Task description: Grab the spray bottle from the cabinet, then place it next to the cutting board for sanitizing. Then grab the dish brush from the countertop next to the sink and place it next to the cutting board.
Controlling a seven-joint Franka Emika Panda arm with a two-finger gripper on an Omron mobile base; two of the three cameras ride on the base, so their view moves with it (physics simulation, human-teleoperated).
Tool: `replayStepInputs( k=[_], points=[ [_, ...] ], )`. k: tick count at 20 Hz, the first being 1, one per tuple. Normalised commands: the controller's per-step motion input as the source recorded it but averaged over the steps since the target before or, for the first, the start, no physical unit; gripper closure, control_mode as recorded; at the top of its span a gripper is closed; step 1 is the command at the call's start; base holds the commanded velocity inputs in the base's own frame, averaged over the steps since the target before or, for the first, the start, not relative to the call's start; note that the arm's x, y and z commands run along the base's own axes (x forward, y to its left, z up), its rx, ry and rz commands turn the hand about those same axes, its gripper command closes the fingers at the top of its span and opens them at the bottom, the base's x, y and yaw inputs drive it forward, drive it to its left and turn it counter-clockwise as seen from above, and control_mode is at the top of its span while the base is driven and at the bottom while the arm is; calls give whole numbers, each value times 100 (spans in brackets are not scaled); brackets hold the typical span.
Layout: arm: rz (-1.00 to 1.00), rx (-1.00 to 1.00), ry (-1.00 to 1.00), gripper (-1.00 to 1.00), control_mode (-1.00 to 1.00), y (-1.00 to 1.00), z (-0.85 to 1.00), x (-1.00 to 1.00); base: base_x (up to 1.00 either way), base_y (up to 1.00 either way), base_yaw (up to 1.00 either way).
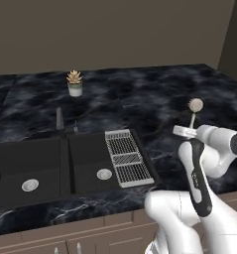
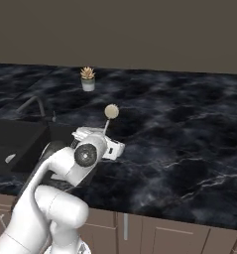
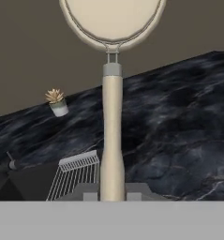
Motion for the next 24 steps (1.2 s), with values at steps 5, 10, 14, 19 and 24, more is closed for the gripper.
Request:
replayStepInputs(
  k=[5, 10, 14, 19, 24],
  points=[
    [0, -8, -5, 100, -100, 18, 64, -94, 0, 0, 0],
    [0, -9, -5, 100, -100, 14, 69, -100, 0, 0, 0],
    [0, -9, -4, 100, -100, 15, 46, -100, 0, 0, 0],
    [1, -13, -23, 100, -100, 28, 0, -100, 0, 0, 0],
    [0, -3, -3, 100, 100, 8, -1, -35, -1, 0, -11]
  ],
)
